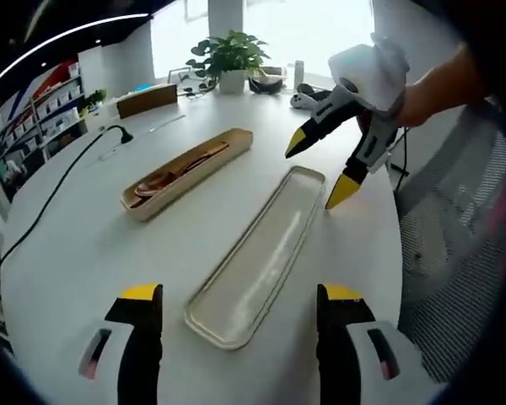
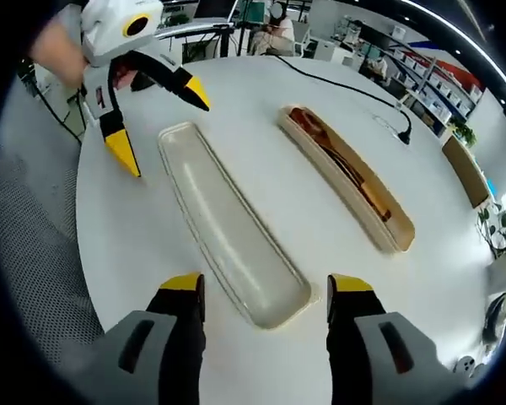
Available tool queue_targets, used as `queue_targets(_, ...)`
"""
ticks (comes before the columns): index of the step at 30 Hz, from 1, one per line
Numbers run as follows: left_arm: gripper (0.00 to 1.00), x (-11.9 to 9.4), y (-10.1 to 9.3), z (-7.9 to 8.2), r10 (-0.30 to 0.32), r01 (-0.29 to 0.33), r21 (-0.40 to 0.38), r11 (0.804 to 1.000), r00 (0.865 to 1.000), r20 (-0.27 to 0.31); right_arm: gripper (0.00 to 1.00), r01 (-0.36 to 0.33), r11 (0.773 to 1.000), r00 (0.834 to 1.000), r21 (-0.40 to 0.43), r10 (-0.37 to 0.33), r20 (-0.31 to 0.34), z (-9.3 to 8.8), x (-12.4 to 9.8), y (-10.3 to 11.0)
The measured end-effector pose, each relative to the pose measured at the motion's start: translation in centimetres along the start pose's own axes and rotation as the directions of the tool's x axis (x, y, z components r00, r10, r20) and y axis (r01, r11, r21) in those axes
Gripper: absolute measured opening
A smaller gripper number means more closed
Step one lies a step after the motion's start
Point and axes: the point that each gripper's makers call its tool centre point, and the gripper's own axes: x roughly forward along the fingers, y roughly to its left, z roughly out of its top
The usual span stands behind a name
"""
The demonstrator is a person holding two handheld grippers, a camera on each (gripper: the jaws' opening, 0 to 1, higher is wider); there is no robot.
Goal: Arrange the utensils inside the cutlery case until each visible utensil rests in its matching compartment.
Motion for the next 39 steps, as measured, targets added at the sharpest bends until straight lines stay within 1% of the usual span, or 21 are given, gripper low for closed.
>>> queue_targets(2, 0.74, 0.4, 0.1, -0.2, -0.001, 0.001, 0.007, 1.000, 1.000, -0.009, 0.43, -0.023, 1.000, 1.000, 0.002, 0.023, 0.006, 0.1, 0.2, 0.3)
queue_targets(7, 0.73, 1.3, -0.4, -1.1, -0.033, 0.033, 0.006, 0.999, 0.998, -0.045, 0.42, -0.060, 0.998, 0.998, 0.014, 0.060, 0.019, 0.2, 0.5, 0.5)
queue_targets(9, 0.71, 1.4, -0.2, -0.8, -0.034, 0.035, 0.004, 0.999, 0.999, -0.034, 0.41, -0.079, 0.997, 0.996, 0.019, 0.078, 0.036, 0.3, 0.5, 0.7)
queue_targets(11, 0.72, 1.7, 0.2, -0.6, -0.025, 0.024, -0.007, 1.000, 0.999, -0.029, 0.39, -0.106, 0.994, 0.992, -0.026, 0.107, 0.066, 0.6, 0.6, 1.2)
queue_targets(13, 0.73, 1.9, 0.3, -0.4, -0.034, 0.034, -0.017, 0.999, 0.999, -0.024, 0.37, -0.133, 0.991, 0.989, -0.022, 0.134, 0.059, 0.6, 0.5, 1.5)
queue_targets(15, 0.70, 2.0, 0.5, -0.5, -0.044, 0.043, -0.008, 0.999, 0.999, -0.020, 0.36, -0.219, 0.969, 0.974, -0.111, 0.225, 0.042, 0.5, 0.2, 2.2)
queue_targets(17, 0.58, 2.1, 0.8, -0.2, -0.063, 0.063, 0.018, 0.998, 0.998, -0.019, 0.36, -0.275, 0.961, 0.961, -0.022, 0.276, 0.024, 0.4, 0.0, 2.0)
queue_targets(18, 0.54, 2.4, 0.9, 0.1, -0.075, 0.076, 0.022, 0.997, 0.997, -0.028, 0.36, -0.291, 0.957, 0.956, -0.010, 0.291, 0.030, 0.5, 0.0, 2.0)
queue_targets(21, 0.55, 2.6, 1.1, 0.3, -0.079, 0.081, 0.032, 0.996, 0.996, -0.040, 0.35, -0.382, 0.919, 0.924, 0.102, 0.375, 0.082, 1.2, -0.4, 2.9)
queue_targets(24, 0.56, 2.7, 1.5, 0.6, -0.086, 0.087, 0.018, 0.996, 0.996, -0.026, 0.35, -0.406, 0.899, 0.914, 0.164, 0.396, 0.088, 1.1, -0.6, 2.9)
queue_targets(26, 0.56, 2.8, 1.5, 0.7, -0.091, 0.091, 0.005, 0.996, 0.996, -0.022, 0.34, -0.402, 0.902, 0.916, 0.158, 0.392, 0.089, 1.0, -0.6, 2.9)
queue_targets(28, 0.56, 2.8, 1.4, 1.0, -0.095, 0.094, -0.070, 0.993, 0.995, -0.021, 0.35, -0.376, 0.914, 0.926, 0.149, 0.369, 0.073, 1.0, -0.6, 3.3)
queue_targets(29, 0.50, 2.8, 1.5, 1.2, -0.091, 0.088, -0.126, 0.988, 0.996, -0.019, 0.35, -0.377, 0.914, 0.926, 0.148, 0.370, 0.070, 1.0, -0.6, 3.5)
queue_targets(30, 0.49, 2.8, 1.8, 1.2, -0.113, 0.108, -0.143, 0.984, 0.993, -0.028, 0.39, -0.354, 0.932, 0.933, 0.074, 0.346, 0.102, 1.6, -0.3, 3.9)
queue_targets(31, 0.48, 3.0, 1.7, 1.2, -0.099, 0.095, -0.100, 0.990, 0.995, -0.033, 0.44, -0.359, 0.933, 0.931, 0.039, 0.354, 0.088, 1.5, -0.3, 4.1)
queue_targets(32, 0.47, 3.0, 1.9, 1.2, -0.098, 0.095, -0.083, 0.992, 0.995, -0.035, 0.42, -0.347, 0.937, 0.936, 0.025, 0.345, 0.066, 1.1, -0.2, 4.2)
queue_targets(34, 0.49, 3.1, 1.9, 1.2, -0.101, 0.099, -0.048, 0.994, 0.994, -0.043, 0.26, -0.272, 0.961, 0.962, -0.047, 0.272, -0.001, 0.2, -0.1, 3.4)
queue_targets(36, 0.48, 3.2, 2.0, 1.4, -0.108, 0.105, -0.093, 0.990, 0.993, -0.036, 0.20, -0.262, 0.964, 0.965, -0.053, 0.263, 0.018, 0.5, -0.1, 3.3)
queue_targets(37, 0.46, 3.2, 2.1, 1.4, -0.106, 0.101, -0.100, 0.990, 0.994, -0.039, 0.13, -0.246, 0.965, 0.969, -0.088, 0.245, -0.014, 0.1, -0.2, 2.9)
queue_targets(38, 0.47, 3.1, 2.4, 1.3, -0.106, 0.101, -0.105, 0.989, 0.993, -0.045, 0.05, -0.298, 0.948, 0.953, -0.107, 0.291, -0.080, -0.8, -0.5, 3.7)
queue_targets(39, 0.48, 3.2, 2.1, 1.2, -0.104, 0.099, -0.103, 0.990, 0.993, -0.050, 0.02, -0.278, 0.954, 0.960, -0.108, 0.271, -0.075, -0.6, -0.2, 3.7)
